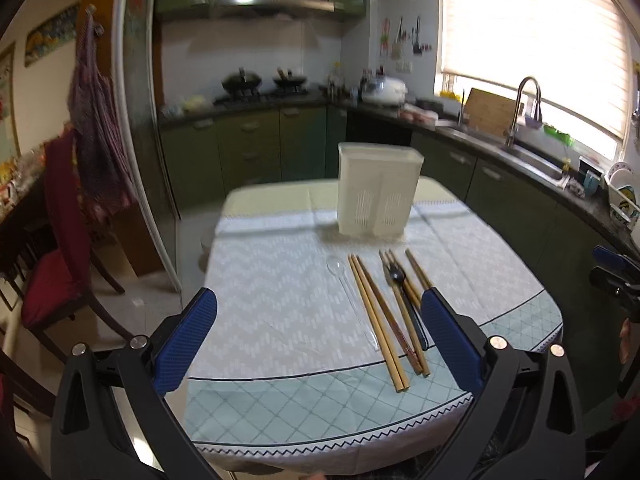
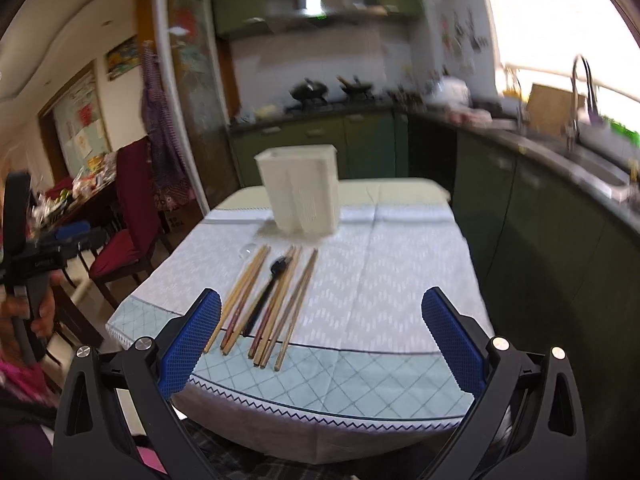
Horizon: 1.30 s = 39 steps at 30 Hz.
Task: Organize utensils
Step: 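Move the left tool to the clear plastic spoon while the right tool moves to the black fork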
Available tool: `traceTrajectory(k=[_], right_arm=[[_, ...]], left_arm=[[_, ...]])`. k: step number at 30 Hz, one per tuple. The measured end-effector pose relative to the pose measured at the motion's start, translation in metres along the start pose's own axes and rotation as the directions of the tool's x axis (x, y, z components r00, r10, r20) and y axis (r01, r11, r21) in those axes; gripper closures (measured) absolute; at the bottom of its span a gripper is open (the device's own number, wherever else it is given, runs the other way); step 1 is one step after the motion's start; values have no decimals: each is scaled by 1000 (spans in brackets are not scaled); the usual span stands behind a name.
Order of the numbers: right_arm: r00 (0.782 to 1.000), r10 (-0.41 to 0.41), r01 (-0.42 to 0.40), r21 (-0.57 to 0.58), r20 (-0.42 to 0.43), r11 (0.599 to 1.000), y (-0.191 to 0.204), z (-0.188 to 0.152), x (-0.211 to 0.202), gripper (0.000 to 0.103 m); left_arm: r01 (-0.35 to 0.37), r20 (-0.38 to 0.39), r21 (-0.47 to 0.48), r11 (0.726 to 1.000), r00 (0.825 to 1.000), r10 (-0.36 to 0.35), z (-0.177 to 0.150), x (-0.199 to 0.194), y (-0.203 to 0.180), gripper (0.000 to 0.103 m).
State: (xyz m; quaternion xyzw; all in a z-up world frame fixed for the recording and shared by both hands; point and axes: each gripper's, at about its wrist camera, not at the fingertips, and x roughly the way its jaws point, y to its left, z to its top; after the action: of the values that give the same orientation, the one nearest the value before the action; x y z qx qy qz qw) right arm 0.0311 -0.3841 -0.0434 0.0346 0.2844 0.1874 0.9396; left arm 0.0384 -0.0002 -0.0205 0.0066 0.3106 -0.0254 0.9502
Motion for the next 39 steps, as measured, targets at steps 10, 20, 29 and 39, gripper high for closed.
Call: traceTrajectory(k=[10, 20, 29, 39], right_arm=[[990, 0, -2, -14, -138, 1000, -12, 25, 77, 4], [962, -35, 41, 15, -272, 999, -24, 48, 139, 4], [951, -30, 44, 38, -307, 998, -33, 52, 154, 15], [925, -44, 29, -48, -377, 998, -1, 60, 186, 30]], left_arm=[[0, -282, 21, 1000, 959, 6, 20, 125, -16, 6], [-14, -544, -78, 997, 838, -31, 32, 235, -19, 38], [-61, -584, -102, 993, 812, -10, 35, 267, -18, 61], [-71, -616, -89, 994, 788, 1, 33, 290, -32, 79]])
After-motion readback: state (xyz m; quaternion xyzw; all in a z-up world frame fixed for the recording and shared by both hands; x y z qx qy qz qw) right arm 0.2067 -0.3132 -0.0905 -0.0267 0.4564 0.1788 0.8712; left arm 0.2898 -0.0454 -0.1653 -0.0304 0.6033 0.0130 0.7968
